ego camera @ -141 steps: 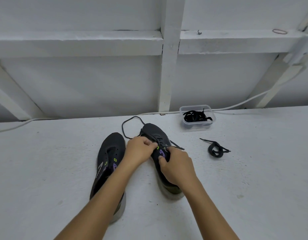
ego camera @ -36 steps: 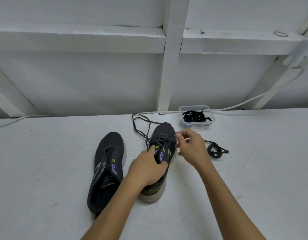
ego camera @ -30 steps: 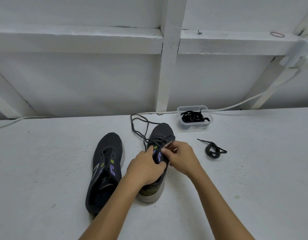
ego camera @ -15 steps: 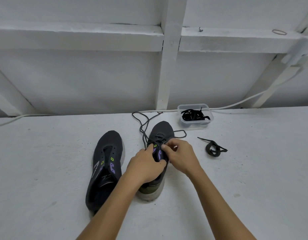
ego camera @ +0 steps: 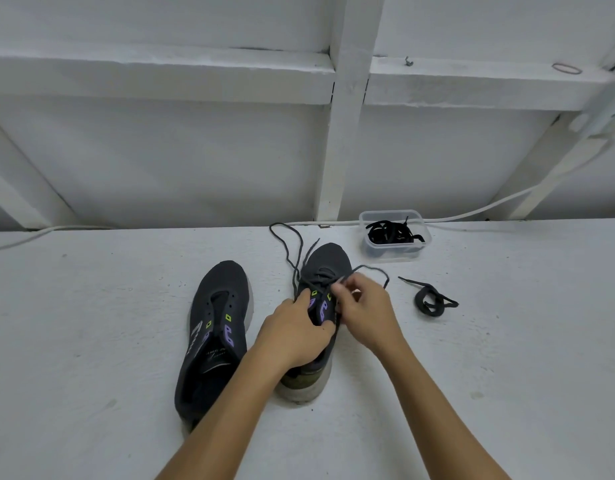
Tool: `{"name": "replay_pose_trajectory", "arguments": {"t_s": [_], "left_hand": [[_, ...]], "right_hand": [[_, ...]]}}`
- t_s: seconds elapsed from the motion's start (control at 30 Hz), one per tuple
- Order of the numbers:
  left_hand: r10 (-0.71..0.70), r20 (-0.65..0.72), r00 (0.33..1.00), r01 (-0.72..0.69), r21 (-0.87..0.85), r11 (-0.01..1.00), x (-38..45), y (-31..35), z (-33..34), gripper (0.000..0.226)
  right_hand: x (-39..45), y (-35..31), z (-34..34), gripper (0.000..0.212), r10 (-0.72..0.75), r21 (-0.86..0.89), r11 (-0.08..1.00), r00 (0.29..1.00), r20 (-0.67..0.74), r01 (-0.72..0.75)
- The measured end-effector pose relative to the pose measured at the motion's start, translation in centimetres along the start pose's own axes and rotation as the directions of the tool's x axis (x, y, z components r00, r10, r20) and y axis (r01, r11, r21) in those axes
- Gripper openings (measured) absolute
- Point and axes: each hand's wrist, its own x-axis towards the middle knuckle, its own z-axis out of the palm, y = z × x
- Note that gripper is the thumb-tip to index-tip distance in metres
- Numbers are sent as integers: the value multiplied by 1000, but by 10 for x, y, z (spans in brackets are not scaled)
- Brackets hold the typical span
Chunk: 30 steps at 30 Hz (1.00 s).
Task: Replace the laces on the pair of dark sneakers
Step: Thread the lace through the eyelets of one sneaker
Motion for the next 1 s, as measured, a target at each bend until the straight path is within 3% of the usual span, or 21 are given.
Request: {"name": "replay_pose_trajectory", "arguments": {"t_s": [0.1, 0.13, 0.27, 0.33, 0.4, 0.53, 0.57, 0.7, 0.77, 0.83, 0.93, 1.0], "left_hand": [[0, 16, 1000, 0, -2, 1000, -1, 0, 0, 81], [2, 18, 1000, -2, -6, 1000, -1, 0, 0, 81], [-5, 5, 1000, 5, 5, 1000, 1, -1, 0, 82], [-4, 4, 1000, 4, 16, 1000, 1, -1, -1, 82], [2, 5, 1000, -2, 9, 1000, 1, -1, 0, 80], [-3, 21, 1000, 3, -6, 1000, -1, -1, 0, 76], [-1, 17, 1000, 1, -12, 1000, -1, -1, 0, 73], [6, 8, 1000, -6, 0, 1000, -1, -1, -1, 78], [10, 8, 1000, -10, 4, 1000, 0, 0, -1, 78], [6, 11, 1000, -6, 6, 1000, 0, 0, -1, 78], [2, 18, 1000, -2, -5, 1000, 0, -1, -1, 79], [3, 18, 1000, -3, -9, 1000, -1, -1, 0, 81]], "right_hand": [[7, -3, -12, 17, 36, 191, 981, 969, -244, 12], [9, -3, -16, 17, 48, 211, 978, 968, -248, 6], [0, 3, -11, 14, 66, 102, 991, 985, 159, -83], [-3, 6, -5, 10, 25, 11, 1000, 983, 182, -27], [-1, 6, -1, 15, -21, -14, 1000, 993, 112, 22], [7, 0, -8, 14, 70, 261, 965, 976, -208, -13], [8, 1, -11, 16, 85, 284, 959, 972, -220, -20], [-1, 7, -9, 13, 51, 130, 989, 988, 145, -70], [-4, 9, -6, 11, 21, 22, 999, 984, 175, -26], [-2, 8, -2, 17, 2, 25, 1000, 995, 99, -5], [2, 1, -2, 16, 80, 283, 958, 985, -151, -34], [3, 2, -5, 15, 120, 364, 931, 972, -201, -40]]}}
